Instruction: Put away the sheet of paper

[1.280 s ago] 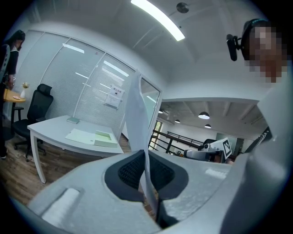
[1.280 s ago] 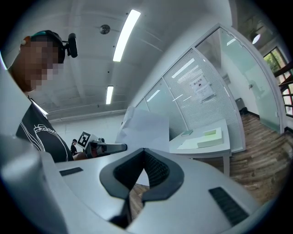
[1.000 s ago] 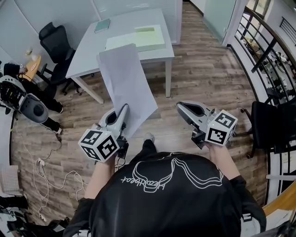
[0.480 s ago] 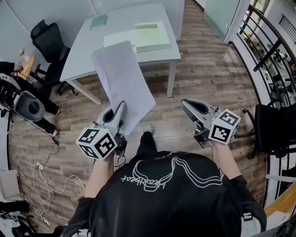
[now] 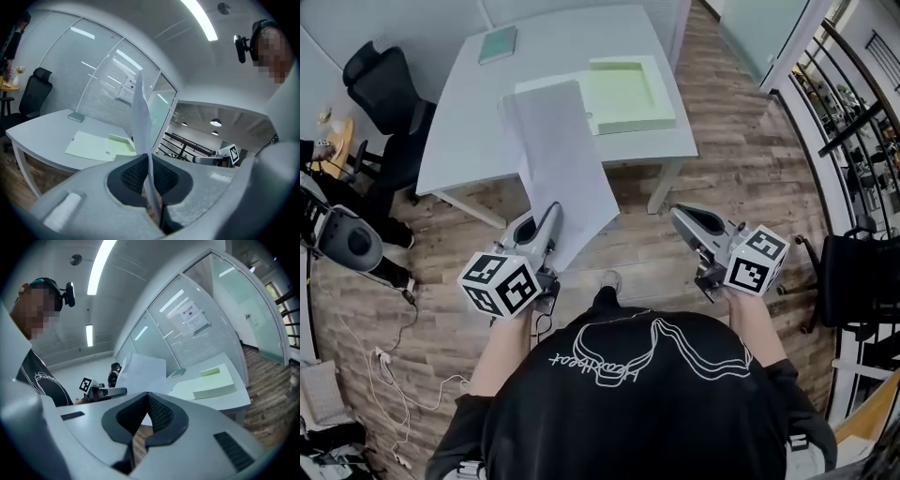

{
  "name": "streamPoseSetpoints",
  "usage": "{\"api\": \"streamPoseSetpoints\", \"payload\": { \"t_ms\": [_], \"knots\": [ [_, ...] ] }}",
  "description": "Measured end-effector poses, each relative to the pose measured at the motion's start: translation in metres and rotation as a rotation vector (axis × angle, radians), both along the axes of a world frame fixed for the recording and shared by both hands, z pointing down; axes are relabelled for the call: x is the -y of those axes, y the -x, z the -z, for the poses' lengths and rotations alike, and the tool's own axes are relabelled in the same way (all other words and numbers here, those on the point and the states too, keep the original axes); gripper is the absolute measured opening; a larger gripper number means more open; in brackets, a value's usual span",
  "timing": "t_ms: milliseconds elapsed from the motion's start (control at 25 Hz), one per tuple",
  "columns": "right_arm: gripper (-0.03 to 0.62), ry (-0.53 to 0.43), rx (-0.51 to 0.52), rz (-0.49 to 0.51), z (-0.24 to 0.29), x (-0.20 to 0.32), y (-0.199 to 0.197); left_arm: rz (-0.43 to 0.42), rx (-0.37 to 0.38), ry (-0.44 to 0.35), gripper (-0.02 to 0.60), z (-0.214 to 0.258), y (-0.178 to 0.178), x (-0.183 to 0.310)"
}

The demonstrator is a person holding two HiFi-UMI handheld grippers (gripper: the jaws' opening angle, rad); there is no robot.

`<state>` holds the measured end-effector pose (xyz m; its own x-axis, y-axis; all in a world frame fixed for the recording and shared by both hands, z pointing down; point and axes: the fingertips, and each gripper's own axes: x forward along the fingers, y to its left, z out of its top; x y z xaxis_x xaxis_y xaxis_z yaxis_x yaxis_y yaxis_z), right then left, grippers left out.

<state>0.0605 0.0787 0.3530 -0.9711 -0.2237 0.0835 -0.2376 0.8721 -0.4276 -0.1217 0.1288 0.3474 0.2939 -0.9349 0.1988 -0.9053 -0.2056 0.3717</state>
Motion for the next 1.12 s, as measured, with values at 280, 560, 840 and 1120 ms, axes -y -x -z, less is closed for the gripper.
{"api": "streamPoseSetpoints", "payload": {
  "t_ms": [280, 560, 840, 1120],
  "knots": [
    [0.009, -0.007, -0.021, -0.026, 0.009, 0.064, 0.063, -0.045, -0.032, 0.012, 0.009, -0.005, 0.062, 0.073],
    [0.009, 0.026, -0.001, -0.057, 0.014, 0.105, 0.091, -0.067, -0.046, 0.047, 0.009, -0.012, 0.105, 0.125],
    [0.009, 0.076, 0.026, -0.084, 0.006, 0.147, 0.081, -0.045, -0.039, 0.107, 0.009, -0.028, 0.115, 0.168],
    [0.009, 0.145, 0.044, -0.122, -0.012, 0.206, 0.082, -0.019, -0.017, 0.164, 0.009, -0.044, 0.127, 0.221]
  ]
}}
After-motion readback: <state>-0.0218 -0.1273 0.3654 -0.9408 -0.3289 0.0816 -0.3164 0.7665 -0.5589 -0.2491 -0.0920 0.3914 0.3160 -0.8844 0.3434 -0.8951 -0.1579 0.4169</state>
